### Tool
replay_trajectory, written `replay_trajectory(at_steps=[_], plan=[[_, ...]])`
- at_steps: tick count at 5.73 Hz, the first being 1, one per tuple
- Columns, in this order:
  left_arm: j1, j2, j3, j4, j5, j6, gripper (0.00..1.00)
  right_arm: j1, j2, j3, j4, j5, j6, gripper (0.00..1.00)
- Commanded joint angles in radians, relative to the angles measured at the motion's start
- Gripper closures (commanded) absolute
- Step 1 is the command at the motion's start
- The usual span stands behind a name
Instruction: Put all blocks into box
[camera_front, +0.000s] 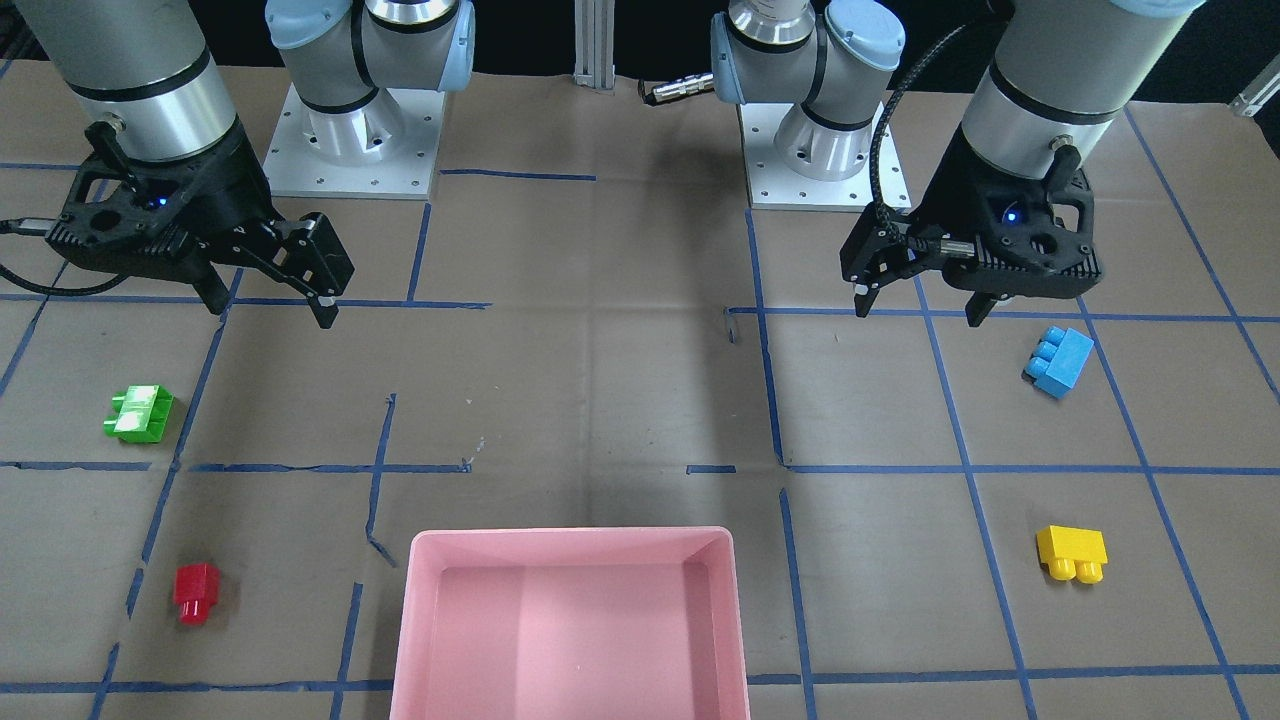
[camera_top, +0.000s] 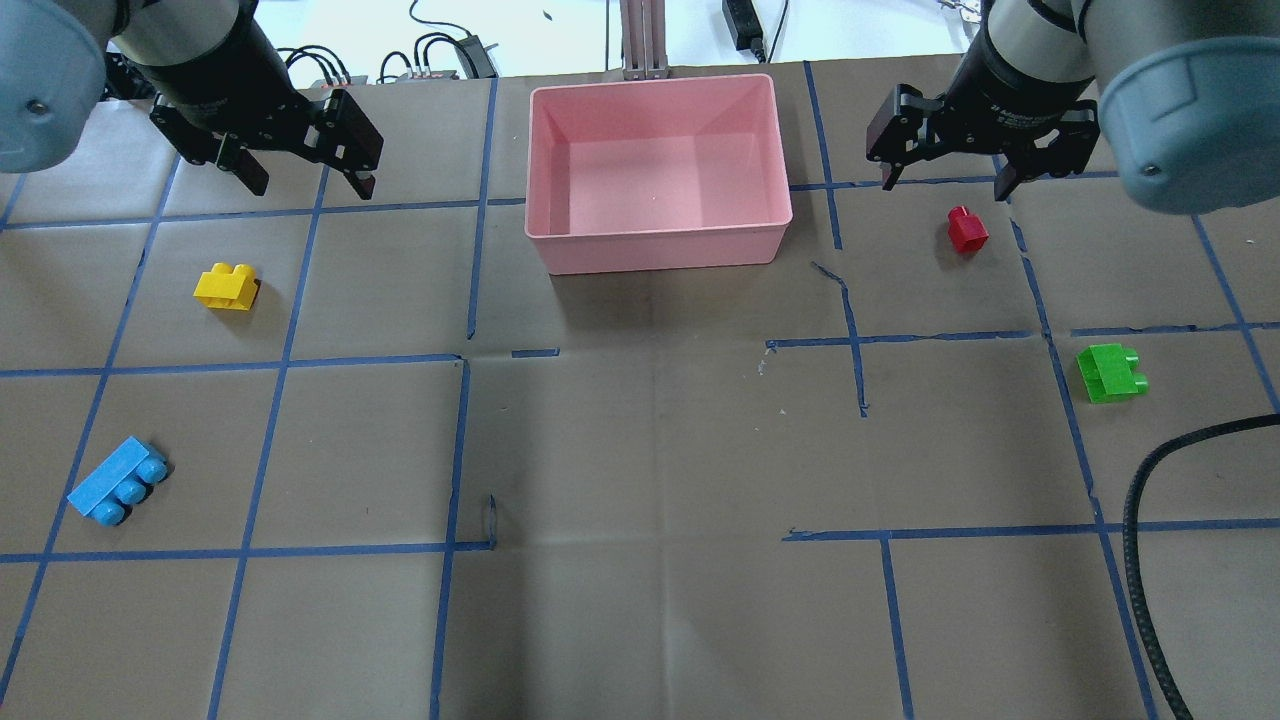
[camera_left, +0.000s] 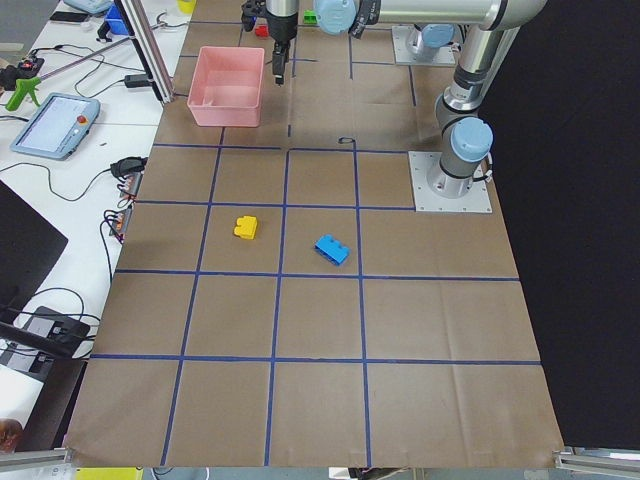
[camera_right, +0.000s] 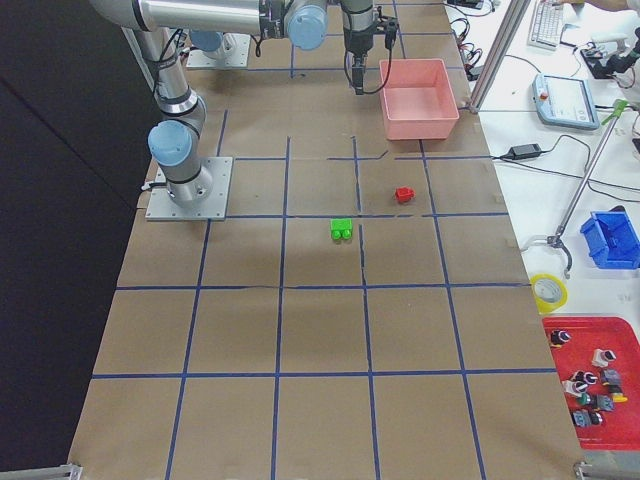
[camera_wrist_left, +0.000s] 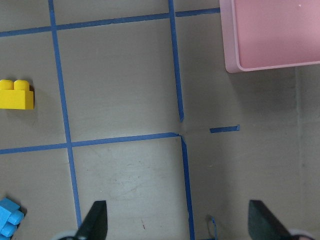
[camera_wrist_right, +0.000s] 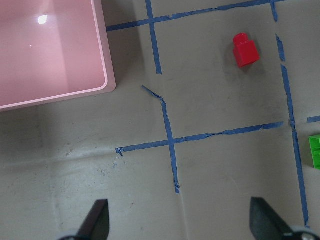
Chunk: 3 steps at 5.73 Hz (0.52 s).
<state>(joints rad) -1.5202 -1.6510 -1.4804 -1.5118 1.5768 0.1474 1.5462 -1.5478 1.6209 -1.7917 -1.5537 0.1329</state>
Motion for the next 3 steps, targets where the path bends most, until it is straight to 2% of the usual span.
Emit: replay_trajectory(at_steps=[1, 3], plan=[[0.000, -0.001, 0.000, 0.002, -0.001, 0.000, 0.00, 0.000, 0.000, 0.001, 0.000, 0.001, 0.004, 0.00], [0.000, 0.000, 0.002, 0.002, -0.001, 0.000, 0.00, 0.000, -0.003, 0.019, 0.000, 0.004, 0.008, 0.00]])
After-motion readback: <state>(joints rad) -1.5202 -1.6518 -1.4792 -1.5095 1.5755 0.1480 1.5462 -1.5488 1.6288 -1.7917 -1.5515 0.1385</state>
